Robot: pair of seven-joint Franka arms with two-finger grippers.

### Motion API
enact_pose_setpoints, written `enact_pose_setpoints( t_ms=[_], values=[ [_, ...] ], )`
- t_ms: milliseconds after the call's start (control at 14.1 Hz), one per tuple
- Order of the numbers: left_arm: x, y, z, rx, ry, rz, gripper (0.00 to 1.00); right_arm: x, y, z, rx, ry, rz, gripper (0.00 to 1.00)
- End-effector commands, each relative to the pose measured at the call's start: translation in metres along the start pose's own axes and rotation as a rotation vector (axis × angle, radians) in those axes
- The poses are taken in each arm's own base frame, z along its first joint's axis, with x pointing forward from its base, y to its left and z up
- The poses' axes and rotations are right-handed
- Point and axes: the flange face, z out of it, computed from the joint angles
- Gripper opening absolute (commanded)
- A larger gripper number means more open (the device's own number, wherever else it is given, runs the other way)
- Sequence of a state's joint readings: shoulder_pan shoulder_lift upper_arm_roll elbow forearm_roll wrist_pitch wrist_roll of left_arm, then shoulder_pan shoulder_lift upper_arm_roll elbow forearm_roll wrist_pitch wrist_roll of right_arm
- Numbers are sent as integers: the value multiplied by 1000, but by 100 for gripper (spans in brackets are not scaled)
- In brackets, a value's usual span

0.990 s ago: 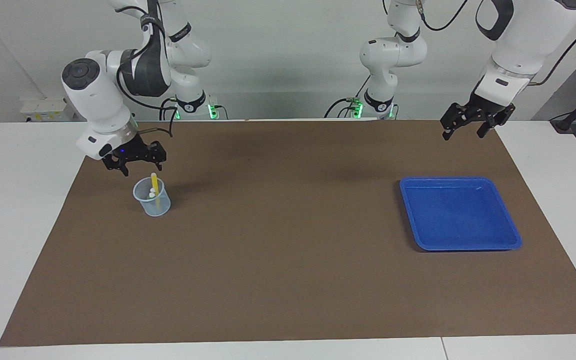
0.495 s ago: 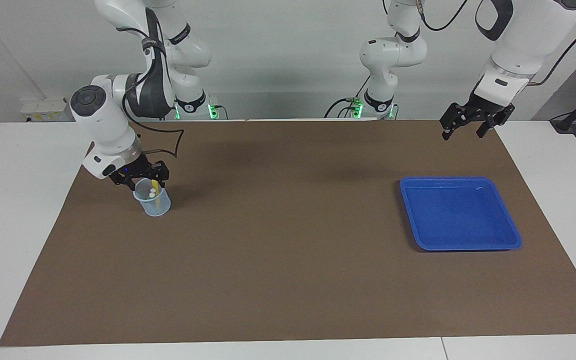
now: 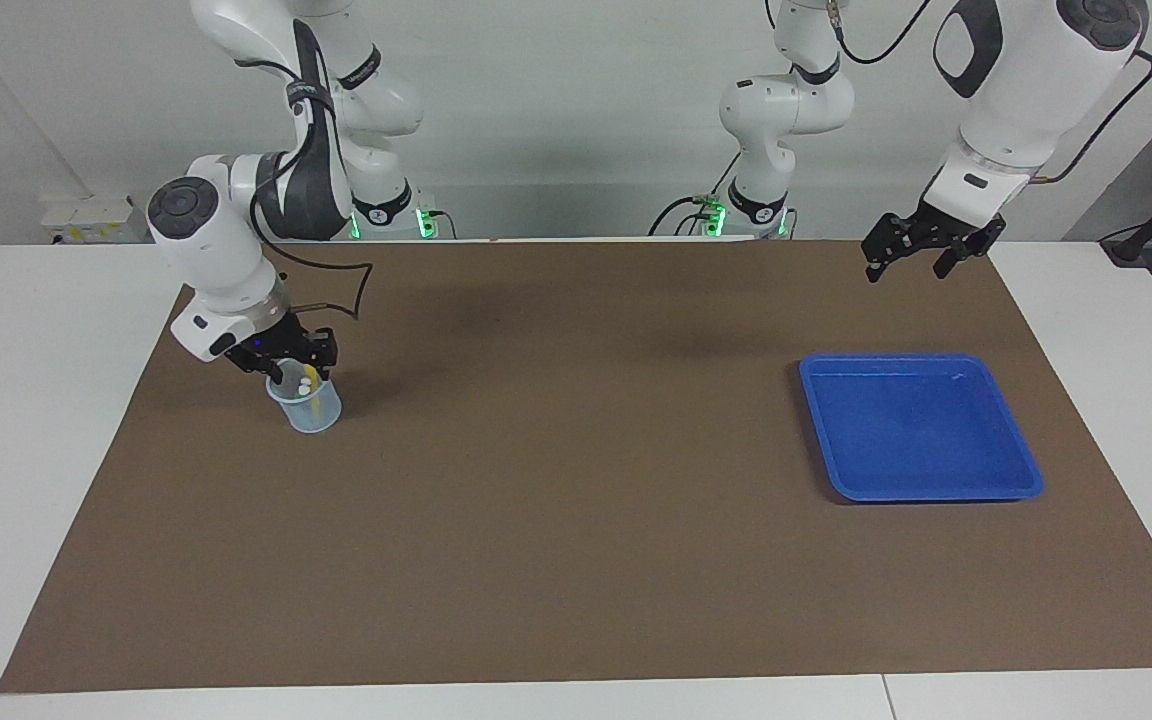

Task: Right arm passes pens to left for tray arrangement
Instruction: 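Pull the purple pen from the cup with the right gripper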

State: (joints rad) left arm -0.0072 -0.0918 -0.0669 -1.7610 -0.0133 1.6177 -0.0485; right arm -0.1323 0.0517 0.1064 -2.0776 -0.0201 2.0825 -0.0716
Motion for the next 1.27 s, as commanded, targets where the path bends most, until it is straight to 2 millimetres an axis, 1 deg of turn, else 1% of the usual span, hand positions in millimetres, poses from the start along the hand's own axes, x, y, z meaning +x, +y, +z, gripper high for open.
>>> enact_pose_setpoints(
  t_ms=[0, 71, 141, 212, 283, 354, 424, 566, 707, 778, 848, 990, 1131, 1202],
  values=[
    [-22, 19, 12, 3, 2, -13, 100, 1, -2, 7, 23, 15, 25, 61],
    [-26, 24, 21, -15, 20, -48, 100, 1, -1, 9, 23, 13, 27, 58],
    [-32, 28, 30, -58, 31, -96, 100, 0, 2, 11, 24, 9, 33, 50],
    [-37, 31, 38, -106, 40, -144, 100, 0, 2, 11, 24, 9, 33, 40],
    [-39, 34, 44, -163, 49, -230, 100, 0, 2, 11, 23, 10, 34, 32],
    [-41, 41, 47, -205, 50, -311, 100, 0, 2, 11, 23, 10, 34, 24],
    [-40, 50, 46, -232, 59, -365, 100, 0, 4, 11, 24, 10, 37, 18],
    [-37, 54, 49, -309, 60, -487, 100, -1, 6, 11, 24, 4, 39, 0],
    [-39, 55, 55, -393, 67, -630, 100, -3, 11, 4, 25, -8, 43, 0],
    [-42, 58, 61, -434, 75, -712, 100, -3, 14, -5, 26, -22, 41, 0],
    [-47, 67, 67, -456, 88, -750, 100, -1, 16, -15, 26, -31, 33, 0],
    [-50, 68, 76, -525, 95, -871, 100, 1, 17, -43, 9, -27, -12, 0],
    [-52, 72, 78, -613, 41, -941, 100, 1, 16, -66, -5, -28, -45, 0],
    [-52, 74, 77, -637, 25, -957, 100, 2, 13, -83, -23, -29, -61, 0]
  ],
)
